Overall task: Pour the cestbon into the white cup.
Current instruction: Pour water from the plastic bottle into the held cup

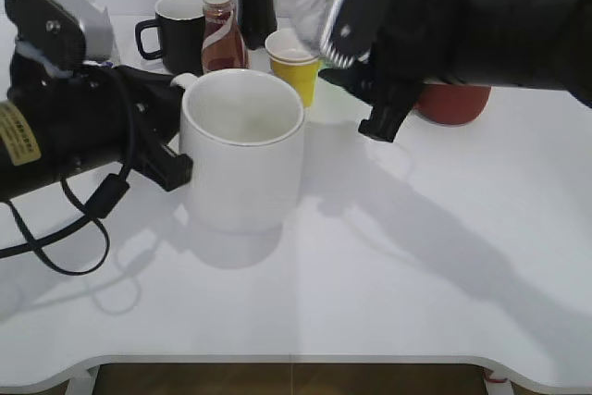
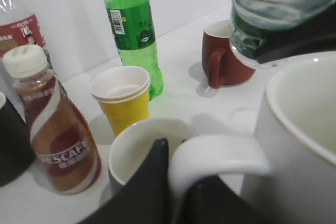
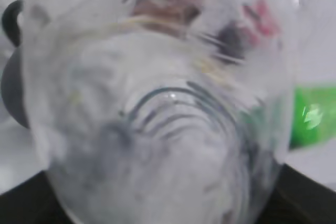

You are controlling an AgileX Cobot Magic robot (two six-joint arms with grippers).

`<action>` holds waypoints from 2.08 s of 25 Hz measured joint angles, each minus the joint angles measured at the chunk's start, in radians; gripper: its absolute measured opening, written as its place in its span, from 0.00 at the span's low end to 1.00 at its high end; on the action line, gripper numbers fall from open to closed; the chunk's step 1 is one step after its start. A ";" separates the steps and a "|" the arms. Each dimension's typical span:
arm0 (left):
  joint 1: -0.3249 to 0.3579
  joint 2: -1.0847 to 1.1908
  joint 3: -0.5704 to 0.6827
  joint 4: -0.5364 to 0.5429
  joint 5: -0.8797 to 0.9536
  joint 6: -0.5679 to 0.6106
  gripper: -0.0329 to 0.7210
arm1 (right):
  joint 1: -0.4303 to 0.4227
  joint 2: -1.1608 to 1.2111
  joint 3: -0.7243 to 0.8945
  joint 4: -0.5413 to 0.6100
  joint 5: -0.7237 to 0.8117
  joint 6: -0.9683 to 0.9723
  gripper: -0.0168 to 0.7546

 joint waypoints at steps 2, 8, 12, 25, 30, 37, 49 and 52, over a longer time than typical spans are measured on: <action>-0.001 0.000 -0.002 0.000 0.025 -0.009 0.08 | 0.012 0.000 -0.008 -0.001 0.010 -0.097 0.62; -0.010 -0.036 -0.002 0.032 0.088 -0.014 0.08 | 0.017 0.000 -0.009 -0.002 0.028 -0.286 0.62; -0.028 -0.071 -0.002 0.035 0.116 -0.018 0.08 | 0.017 0.000 -0.012 -0.002 0.023 -0.404 0.62; -0.084 -0.072 -0.002 0.029 0.200 -0.022 0.08 | 0.017 0.000 -0.015 -0.002 -0.052 -0.669 0.62; -0.084 -0.072 -0.002 0.028 0.199 -0.022 0.08 | 0.017 0.000 -0.015 -0.002 -0.117 -0.757 0.62; -0.084 -0.072 -0.002 0.026 0.191 -0.022 0.08 | 0.017 0.028 -0.015 0.001 -0.197 -0.836 0.62; -0.084 -0.072 -0.002 0.026 0.191 -0.022 0.08 | 0.017 0.035 -0.015 0.033 -0.222 -0.919 0.62; -0.084 -0.072 -0.002 0.026 0.191 -0.022 0.08 | 0.017 0.035 -0.015 0.043 -0.224 -0.965 0.62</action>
